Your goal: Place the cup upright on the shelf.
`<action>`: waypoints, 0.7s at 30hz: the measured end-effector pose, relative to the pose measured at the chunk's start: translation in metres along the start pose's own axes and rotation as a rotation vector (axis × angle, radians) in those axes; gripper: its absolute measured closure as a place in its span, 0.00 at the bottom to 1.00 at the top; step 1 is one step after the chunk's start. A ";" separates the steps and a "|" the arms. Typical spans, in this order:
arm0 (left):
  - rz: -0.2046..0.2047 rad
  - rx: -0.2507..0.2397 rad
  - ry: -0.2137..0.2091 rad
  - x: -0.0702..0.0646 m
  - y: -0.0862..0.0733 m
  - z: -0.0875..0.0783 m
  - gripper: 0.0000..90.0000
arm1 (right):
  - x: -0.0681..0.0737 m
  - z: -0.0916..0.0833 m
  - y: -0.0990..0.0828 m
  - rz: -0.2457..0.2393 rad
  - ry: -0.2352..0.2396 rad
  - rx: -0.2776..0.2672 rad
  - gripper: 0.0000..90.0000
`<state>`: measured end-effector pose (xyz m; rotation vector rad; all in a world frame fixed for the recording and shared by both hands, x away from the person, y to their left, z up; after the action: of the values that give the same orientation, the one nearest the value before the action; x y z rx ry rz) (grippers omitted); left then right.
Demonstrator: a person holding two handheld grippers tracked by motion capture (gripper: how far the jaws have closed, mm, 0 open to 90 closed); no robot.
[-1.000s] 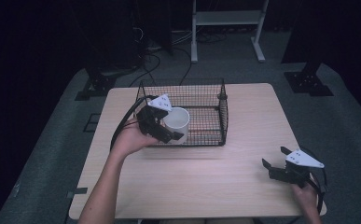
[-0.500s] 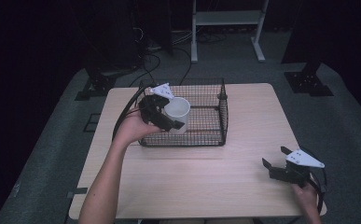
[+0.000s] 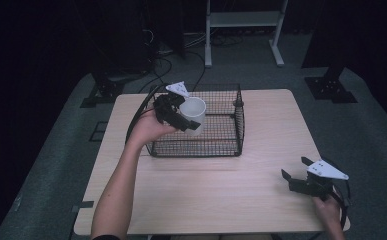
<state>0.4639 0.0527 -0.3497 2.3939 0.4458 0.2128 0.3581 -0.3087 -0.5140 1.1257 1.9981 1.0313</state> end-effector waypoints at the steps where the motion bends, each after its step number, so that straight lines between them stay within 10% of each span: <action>1: -0.001 -0.001 0.003 0.002 0.001 0.001 0.24 | 0.000 0.000 0.000 -0.001 0.000 0.000 0.15; 21: -0.032 0.023 0.002 0.030 0.008 0.023 0.24 | 0.000 0.000 0.000 0.001 0.004 -0.002 0.15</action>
<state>0.5005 0.0442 -0.3607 2.4074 0.4892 0.1963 0.3576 -0.3085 -0.5139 1.1248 1.9994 1.0365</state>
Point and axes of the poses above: each handheld gripper's, and its own axes: z roughly forward along the jaws, y roughly out of its top, x roughly to its left, the point moved 8 cm from there along z, roughly forward along the jaws, and after that the axes turned 5 degrees about x, right-handed, at the moved point
